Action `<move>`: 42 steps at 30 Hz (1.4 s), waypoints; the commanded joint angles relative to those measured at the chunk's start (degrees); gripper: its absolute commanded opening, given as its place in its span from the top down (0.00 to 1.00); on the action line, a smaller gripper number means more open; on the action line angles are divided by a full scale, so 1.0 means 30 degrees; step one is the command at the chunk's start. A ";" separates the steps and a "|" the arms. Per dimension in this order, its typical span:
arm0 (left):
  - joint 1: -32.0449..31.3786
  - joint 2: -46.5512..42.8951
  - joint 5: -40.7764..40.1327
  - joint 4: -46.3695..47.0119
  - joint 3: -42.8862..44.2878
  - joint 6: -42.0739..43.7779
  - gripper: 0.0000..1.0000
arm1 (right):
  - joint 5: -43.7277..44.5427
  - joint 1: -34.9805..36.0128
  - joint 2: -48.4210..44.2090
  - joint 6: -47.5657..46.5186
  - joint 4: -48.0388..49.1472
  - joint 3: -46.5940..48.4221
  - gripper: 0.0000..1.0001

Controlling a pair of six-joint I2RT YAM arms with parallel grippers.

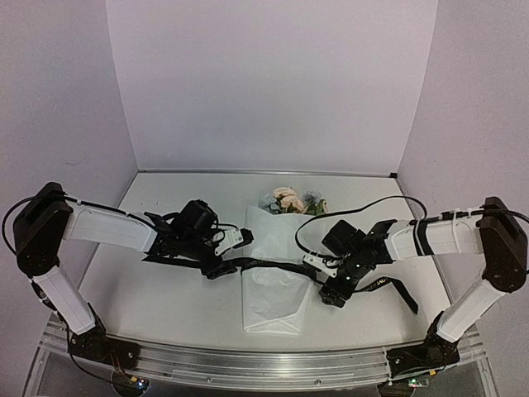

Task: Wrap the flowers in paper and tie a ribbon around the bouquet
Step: Pick up the ribbon from the folded bouquet.

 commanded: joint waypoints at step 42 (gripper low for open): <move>-0.0439 -0.0416 -0.2674 0.3179 -0.0752 -0.7860 1.00 | 0.4181 0.0344 0.0995 0.8043 -0.5899 0.5117 1.00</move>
